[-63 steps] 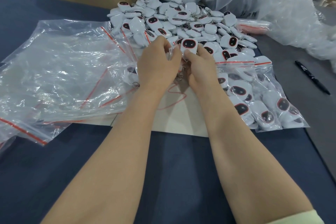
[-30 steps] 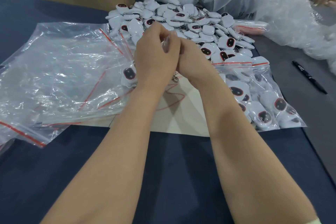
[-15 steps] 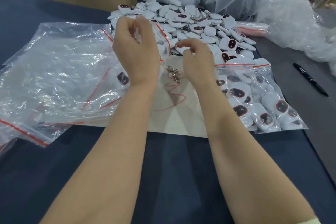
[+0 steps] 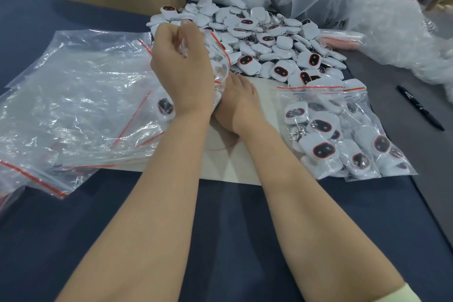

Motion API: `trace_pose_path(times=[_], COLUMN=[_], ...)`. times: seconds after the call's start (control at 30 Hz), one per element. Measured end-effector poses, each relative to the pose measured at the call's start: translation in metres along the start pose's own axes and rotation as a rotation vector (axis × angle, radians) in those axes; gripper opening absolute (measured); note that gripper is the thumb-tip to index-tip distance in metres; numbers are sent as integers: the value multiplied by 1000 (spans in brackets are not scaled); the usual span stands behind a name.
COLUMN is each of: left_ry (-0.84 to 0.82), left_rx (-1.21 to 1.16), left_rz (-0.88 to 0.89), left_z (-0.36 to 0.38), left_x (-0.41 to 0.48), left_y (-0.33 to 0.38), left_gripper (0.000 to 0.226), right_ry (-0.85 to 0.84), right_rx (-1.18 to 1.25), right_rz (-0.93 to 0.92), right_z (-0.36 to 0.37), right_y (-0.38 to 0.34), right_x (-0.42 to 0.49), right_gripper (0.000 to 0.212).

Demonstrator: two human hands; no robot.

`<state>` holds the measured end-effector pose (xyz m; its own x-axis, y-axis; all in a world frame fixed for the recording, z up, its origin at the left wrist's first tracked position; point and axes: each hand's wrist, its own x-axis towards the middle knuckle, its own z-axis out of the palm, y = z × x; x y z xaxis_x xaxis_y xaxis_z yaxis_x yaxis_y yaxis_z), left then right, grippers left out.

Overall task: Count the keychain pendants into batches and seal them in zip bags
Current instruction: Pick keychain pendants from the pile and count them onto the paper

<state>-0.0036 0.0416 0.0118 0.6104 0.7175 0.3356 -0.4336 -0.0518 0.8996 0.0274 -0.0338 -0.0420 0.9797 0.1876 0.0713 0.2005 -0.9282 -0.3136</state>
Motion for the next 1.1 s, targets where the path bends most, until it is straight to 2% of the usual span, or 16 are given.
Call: trace_pose_path(times=[0.37, 0.53, 0.63, 0.73, 0.9, 1.03, 1.1], left_ry=[14, 17, 10, 2, -64, -210, -330], left_rx=[-24, -11, -9, -7, 23, 166, 296], left_rz=[-2, 4, -6, -6, -15, -23, 2], left_z=[1, 1, 1, 0, 2, 6, 7], left_x=[0, 0, 0, -1, -3, -7, -10], left_y=[1, 0, 0, -1, -7, -16, -20], left_gripper=[36, 37, 33, 30, 22, 32, 36], right_ry=[57, -36, -94, 13, 231, 306, 349], right_rx=[-47, -54, -61, -6, 45, 185, 386], right_rz=[102, -53, -63, 26, 152, 140, 155], right_z=[-1, -2, -3, -2, -4, -11, -14], right_y=[-16, -20, -19, -18, -7, 7, 11], right_x=[-4, -2, -2, -5, -9, -12, -13], right_gripper=[65, 63, 65, 62, 33, 34, 35])
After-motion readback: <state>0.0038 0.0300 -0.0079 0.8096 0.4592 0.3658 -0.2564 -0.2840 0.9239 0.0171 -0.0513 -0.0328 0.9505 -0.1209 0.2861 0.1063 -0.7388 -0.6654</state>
